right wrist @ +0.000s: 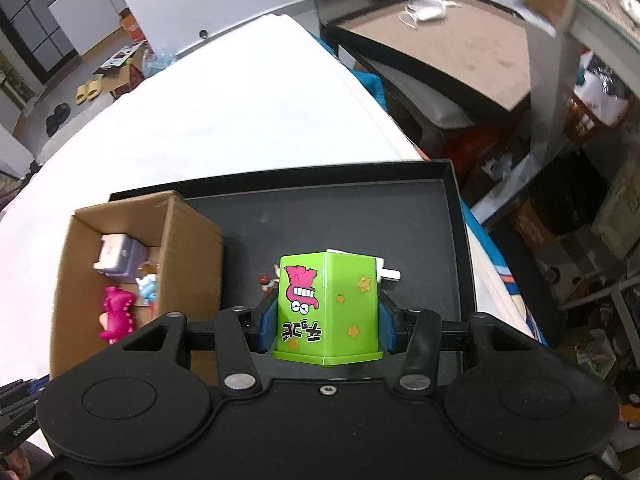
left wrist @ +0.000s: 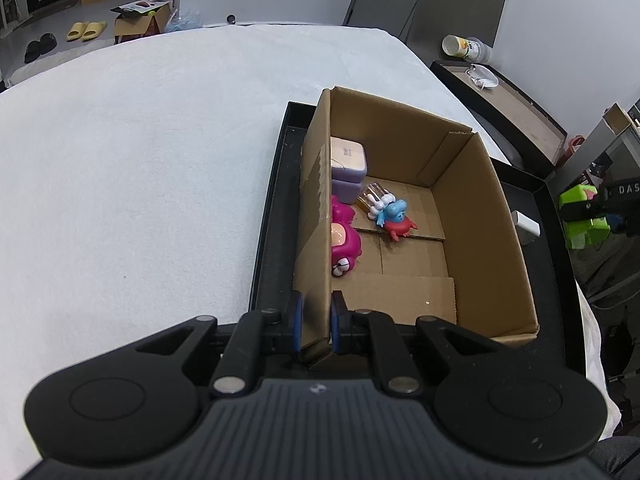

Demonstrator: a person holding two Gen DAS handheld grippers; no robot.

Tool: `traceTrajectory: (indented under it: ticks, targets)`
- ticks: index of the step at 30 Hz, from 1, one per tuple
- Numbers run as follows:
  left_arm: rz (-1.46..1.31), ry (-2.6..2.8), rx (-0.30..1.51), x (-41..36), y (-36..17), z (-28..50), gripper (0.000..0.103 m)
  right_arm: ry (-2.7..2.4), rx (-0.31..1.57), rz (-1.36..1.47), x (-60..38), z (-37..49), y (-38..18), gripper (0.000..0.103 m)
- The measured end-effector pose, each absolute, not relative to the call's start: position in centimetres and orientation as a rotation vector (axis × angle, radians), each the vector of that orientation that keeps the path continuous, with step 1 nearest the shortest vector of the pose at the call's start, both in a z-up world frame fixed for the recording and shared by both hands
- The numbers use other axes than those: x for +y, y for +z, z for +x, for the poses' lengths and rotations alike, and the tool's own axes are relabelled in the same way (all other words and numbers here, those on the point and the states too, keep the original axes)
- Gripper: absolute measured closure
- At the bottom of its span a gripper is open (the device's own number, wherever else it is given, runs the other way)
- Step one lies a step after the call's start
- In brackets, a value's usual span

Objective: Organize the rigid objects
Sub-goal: 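Carry the green box into the cardboard box and open the right gripper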

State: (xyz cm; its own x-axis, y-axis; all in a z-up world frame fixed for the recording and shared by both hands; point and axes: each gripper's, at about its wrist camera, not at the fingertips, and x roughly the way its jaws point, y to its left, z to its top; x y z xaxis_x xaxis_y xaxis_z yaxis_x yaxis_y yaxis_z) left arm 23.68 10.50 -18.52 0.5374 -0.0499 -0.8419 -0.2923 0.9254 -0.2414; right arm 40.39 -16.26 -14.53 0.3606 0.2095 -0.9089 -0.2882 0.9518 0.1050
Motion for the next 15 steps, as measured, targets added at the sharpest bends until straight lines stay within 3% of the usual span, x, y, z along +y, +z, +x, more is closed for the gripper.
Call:
traceTrajectory:
  ticks: [15]
  targets:
    - [-0.407, 0.128, 0.989, 11.0, -18.5, 23.4, 0.091, 0.36, 1.119, -0.139, -12.0, 39.1, -12.1, 0.056]
